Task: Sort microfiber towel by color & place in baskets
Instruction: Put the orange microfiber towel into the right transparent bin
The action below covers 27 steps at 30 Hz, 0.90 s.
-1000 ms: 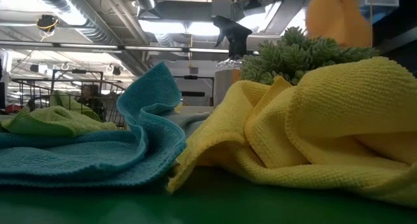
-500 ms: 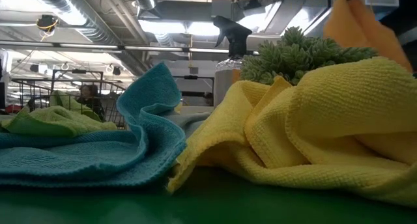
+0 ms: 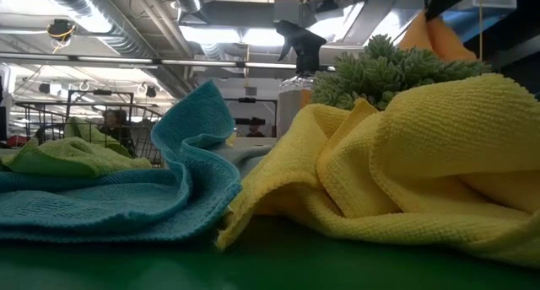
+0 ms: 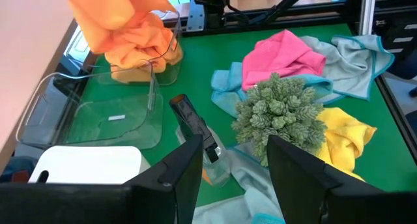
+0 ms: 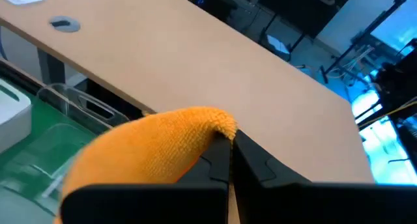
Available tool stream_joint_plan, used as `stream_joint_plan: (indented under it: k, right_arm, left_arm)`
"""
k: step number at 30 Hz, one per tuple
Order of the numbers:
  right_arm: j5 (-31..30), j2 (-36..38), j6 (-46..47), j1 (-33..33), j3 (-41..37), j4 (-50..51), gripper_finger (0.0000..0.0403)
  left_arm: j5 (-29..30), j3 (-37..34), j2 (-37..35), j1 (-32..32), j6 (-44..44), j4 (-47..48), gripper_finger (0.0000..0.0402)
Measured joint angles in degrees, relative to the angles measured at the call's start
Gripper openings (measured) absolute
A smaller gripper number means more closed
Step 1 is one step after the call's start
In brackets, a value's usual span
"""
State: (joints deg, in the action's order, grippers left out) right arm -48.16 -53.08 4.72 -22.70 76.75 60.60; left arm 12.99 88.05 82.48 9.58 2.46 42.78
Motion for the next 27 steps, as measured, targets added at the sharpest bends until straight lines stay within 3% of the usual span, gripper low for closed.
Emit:
stream_joint_plan:
  k: [4,8,14,18,27]
  right_arm:
    - [4.6,-0.7,-2.0,-4.8,0.0,-3.6,0.0001]
    - [5.3,-0.8,-2.0,-9.2,0.0,-5.5,0.0001]
    - [7.6,-0.8,0.9,-15.3,-0.5,-1.0,0.0001]
    - [12.9,-0.5,1.3,-16.5,-5.2,-0.6,0.0001]
    - [16.3,-0.7,3.7,-16.3,-20.6,-1.4,0.0001]
  left_arm:
    - [0.0,0.0,0.0,0.0,0.0,0.0,0.0163]
    - [0.0,0.0,0.0,0.0,0.0,0.0,0.0163]
    - [0.0,0.0,0.0,0.0,0.0,0.0,0.0163]
    - [0.0,0.0,0.0,0.0,0.0,0.0,0.0163]
    - [0.0,0.0,0.0,0.0,0.0,0.1,0.0163]
